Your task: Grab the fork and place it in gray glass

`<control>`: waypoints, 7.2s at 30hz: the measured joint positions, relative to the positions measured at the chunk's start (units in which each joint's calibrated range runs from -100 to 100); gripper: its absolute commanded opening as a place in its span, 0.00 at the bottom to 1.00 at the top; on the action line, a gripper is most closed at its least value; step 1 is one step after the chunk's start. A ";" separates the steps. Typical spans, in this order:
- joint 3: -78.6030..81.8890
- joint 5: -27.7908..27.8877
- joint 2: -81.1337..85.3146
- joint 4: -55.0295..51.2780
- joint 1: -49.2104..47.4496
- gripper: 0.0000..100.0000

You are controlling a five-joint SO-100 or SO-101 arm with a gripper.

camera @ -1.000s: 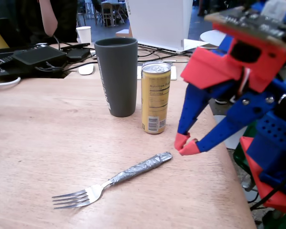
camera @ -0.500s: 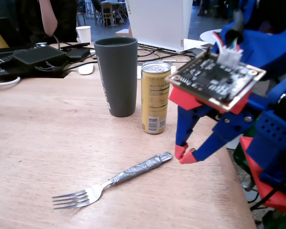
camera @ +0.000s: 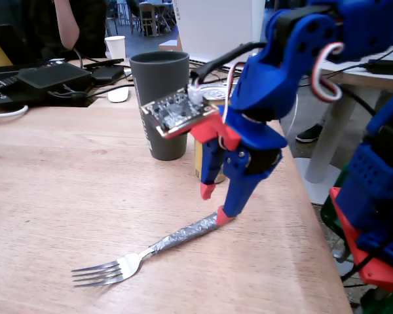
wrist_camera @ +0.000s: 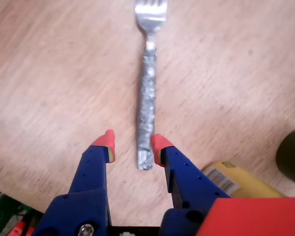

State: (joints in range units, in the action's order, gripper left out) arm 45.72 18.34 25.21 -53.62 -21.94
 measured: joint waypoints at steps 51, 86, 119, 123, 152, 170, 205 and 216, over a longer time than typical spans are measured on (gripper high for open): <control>-28.04 -3.96 -36.92 3.40 -6.95 0.27; -31.20 -3.76 -39.95 3.31 -6.29 0.00; -44.63 -6.69 0.17 16.23 -6.29 0.00; -44.63 -7.91 0.17 23.19 5.73 0.00; -34.63 -11.23 -10.89 43.98 33.82 0.00; -9.29 -11.14 -7.61 61.78 32.97 0.00; -19.75 -10.94 -7.44 63.93 3.29 0.22; -6.76 -10.99 3.46 41.74 -17.38 0.22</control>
State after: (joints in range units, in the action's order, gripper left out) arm 38.95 7.35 28.66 -11.88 -39.31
